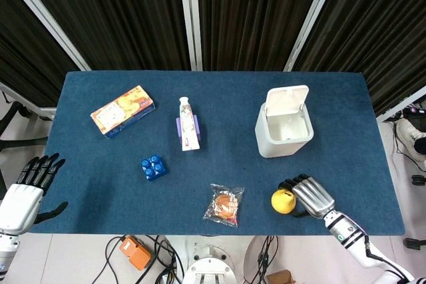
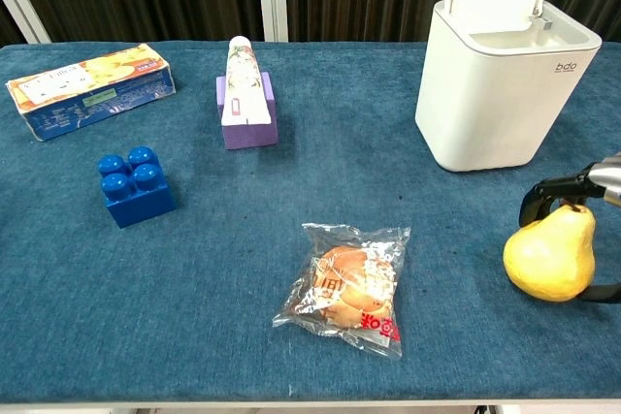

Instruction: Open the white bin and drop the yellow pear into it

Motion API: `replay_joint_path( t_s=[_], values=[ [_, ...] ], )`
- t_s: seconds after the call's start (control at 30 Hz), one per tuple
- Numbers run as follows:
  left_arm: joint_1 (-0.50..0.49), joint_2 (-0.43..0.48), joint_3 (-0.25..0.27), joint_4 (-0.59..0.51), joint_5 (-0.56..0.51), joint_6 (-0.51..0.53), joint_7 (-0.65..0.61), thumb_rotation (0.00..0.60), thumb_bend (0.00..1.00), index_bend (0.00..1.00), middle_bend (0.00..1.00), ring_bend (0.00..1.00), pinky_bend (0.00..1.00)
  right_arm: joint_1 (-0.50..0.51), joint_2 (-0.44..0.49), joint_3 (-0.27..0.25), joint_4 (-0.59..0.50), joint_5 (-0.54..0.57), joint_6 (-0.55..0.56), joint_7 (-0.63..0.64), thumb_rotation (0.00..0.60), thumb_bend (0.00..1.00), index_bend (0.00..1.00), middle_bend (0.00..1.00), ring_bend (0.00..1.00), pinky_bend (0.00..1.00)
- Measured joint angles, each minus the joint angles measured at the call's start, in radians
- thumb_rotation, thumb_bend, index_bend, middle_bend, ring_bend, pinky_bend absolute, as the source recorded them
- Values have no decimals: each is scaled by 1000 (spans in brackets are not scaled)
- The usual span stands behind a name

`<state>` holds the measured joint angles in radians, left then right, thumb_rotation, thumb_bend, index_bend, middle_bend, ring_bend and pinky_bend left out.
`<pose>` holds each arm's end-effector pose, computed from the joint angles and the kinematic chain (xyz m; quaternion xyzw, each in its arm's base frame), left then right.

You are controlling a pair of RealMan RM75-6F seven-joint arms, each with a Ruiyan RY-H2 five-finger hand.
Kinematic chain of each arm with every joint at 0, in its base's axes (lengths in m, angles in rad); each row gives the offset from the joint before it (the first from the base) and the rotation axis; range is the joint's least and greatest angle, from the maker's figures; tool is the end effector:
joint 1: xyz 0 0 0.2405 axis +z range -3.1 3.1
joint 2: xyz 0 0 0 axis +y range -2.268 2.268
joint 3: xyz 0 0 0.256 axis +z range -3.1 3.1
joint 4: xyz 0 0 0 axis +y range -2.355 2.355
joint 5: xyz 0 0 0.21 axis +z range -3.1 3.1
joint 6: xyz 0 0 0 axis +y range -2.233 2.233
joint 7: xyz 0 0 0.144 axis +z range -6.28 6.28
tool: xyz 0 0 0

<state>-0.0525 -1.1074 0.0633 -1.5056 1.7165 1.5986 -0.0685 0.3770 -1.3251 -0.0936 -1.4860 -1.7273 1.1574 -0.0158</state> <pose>-0.3115 0.1456 0.1588 -0.6596 -0.3428 -0.4016 0.5349 -0.2576 -0.2145 0.0321 0.7937 -0.3512 0.3478 0.3547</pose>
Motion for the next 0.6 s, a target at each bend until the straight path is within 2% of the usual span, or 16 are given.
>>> replay_joint_path(
  t_s=[0.2, 0.3, 0.37, 0.47, 0.6],
  values=[
    [3, -1, -1, 1, 1, 7, 0, 600, 137, 0, 0, 0, 33, -32, 20, 20, -13, -55, 188, 37, 600, 331, 626, 612, 520, 428],
    [2, -2, -3, -1, -3, 3, 2, 600, 137, 0, 0, 0, 33, -48, 49, 52, -39, -78, 314, 66, 600, 331, 602, 612, 520, 426],
    [1, -3, -3, -2, -3, 2, 6, 600, 137, 0, 0, 0, 33, -52, 79, 95, -77, -74, 382, 75, 600, 331, 589, 612, 520, 424],
    [1, -5, -2, -4, 0, 0, 15, 600, 138, 0, 0, 0, 33, -40, 116, 149, -134, -27, 401, 75, 600, 331, 572, 612, 519, 424],
    [-1, -8, -1, -7, 1, -7, 27, 600, 138, 0, 0, 0, 33, 5, 147, 240, -181, 106, 310, 31, 600, 331, 530, 612, 507, 422]
  ],
)
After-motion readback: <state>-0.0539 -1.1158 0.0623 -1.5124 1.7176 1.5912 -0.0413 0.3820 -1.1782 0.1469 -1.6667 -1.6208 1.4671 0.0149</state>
